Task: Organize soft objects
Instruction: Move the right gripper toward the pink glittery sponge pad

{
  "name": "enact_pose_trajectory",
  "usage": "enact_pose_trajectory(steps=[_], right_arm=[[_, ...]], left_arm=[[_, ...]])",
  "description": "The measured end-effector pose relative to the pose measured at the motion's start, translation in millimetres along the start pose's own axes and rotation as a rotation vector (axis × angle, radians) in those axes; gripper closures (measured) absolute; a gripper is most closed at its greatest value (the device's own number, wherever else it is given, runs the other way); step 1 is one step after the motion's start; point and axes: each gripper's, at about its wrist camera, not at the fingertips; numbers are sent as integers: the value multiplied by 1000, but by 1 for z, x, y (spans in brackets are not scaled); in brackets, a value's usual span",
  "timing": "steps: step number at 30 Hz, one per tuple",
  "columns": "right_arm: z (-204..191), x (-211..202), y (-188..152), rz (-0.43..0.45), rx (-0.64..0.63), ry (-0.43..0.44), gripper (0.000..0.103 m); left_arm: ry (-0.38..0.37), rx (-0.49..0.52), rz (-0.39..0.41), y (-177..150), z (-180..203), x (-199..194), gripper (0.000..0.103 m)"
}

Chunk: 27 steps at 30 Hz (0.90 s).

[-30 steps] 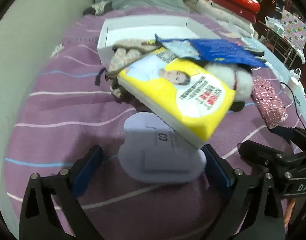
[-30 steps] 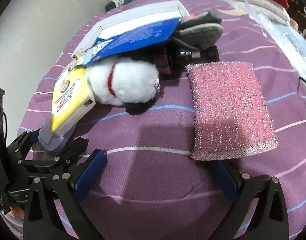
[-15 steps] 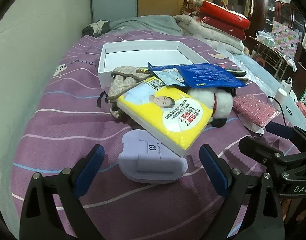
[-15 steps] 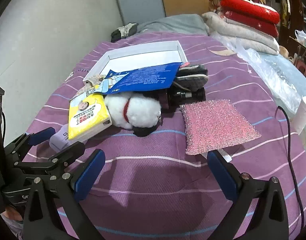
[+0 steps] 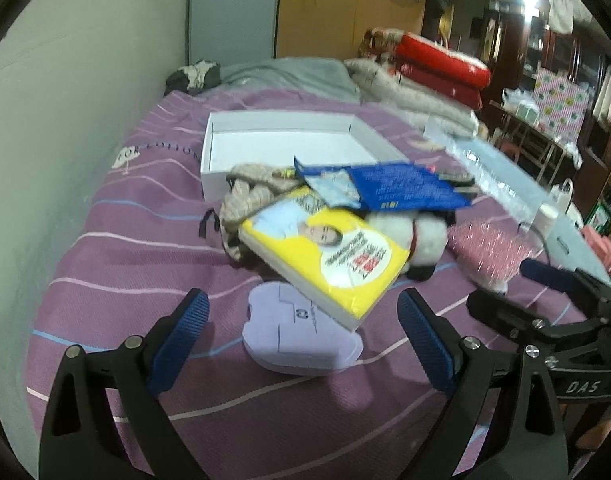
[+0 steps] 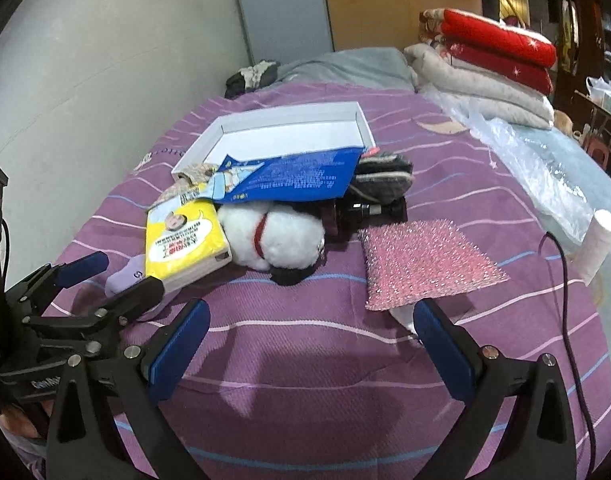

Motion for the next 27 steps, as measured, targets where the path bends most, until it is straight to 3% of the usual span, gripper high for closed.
enact_pose_trajectory(steps=[27], right_arm=[[-1,2,1,-3,1,-6,0]], left_arm=[[-2,0,-10,0,5,3,8]])
Point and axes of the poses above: each gripper's, at about its wrist camera, not at the fingertips, and x roughly the way its jaws point, z to its right, y to its top, and after that the axes turned 11 degrees about x, right-handed
